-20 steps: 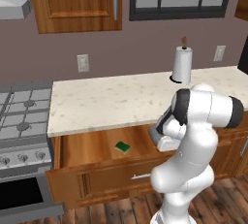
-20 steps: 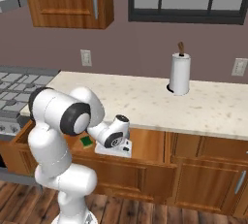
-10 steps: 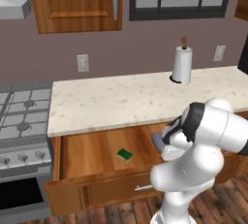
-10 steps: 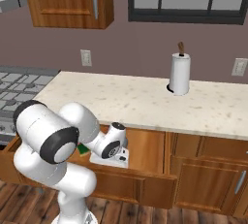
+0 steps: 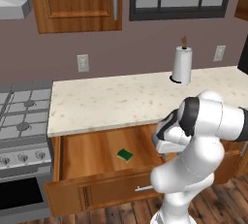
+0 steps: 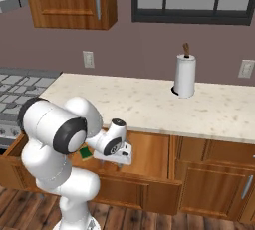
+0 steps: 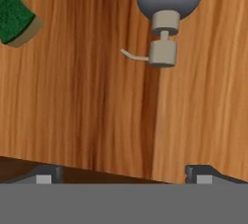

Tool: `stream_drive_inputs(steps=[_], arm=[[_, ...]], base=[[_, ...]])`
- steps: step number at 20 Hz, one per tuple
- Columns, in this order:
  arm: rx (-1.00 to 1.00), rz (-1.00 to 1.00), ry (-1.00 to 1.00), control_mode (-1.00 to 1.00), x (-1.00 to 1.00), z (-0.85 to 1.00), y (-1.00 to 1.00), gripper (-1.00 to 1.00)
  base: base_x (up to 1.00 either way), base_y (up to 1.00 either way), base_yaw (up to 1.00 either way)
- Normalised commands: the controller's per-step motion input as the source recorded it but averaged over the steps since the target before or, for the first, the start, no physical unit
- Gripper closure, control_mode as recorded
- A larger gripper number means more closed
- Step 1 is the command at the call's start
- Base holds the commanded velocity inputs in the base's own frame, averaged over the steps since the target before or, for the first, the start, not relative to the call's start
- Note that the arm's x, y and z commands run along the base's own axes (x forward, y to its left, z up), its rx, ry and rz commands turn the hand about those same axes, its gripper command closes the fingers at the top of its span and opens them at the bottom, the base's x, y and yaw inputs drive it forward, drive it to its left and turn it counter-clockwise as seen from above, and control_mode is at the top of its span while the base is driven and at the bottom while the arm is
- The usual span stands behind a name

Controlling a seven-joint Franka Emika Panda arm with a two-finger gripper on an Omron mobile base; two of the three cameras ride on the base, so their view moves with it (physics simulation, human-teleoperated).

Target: Restock the sink supplies by placing the sponge and soap dispenser on the counter and next to the sink. Make sure the soap dispenser is upright.

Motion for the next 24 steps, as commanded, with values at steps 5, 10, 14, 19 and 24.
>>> stream_drive_inputs(steps=[5,10,14,19,24], arm=[[-0.02,-0.03,-0.01,-1.0,0.31,0.0,-0.15,-1.0],[-0.06,-0.05,0.0,-1.0,0.31,-0.11,-0.01,-1.0],[-0.06,-0.05,0.0,-1.0,0.16,-0.22,0.0,-1.0],[-0.01,-0.01,-0.01,-1.0,0.01,-0.25,0.0,-1.0],[0.0,0.0,-0.02,-1.0,0.1,-0.16,0.0,-1.0]], base=[[0.0,0.0,0.0],[0.0,0.0,0.0],[0.0,0.0,0.0],[0.0,0.0,0.0],[0.0,0.0,0.0]])
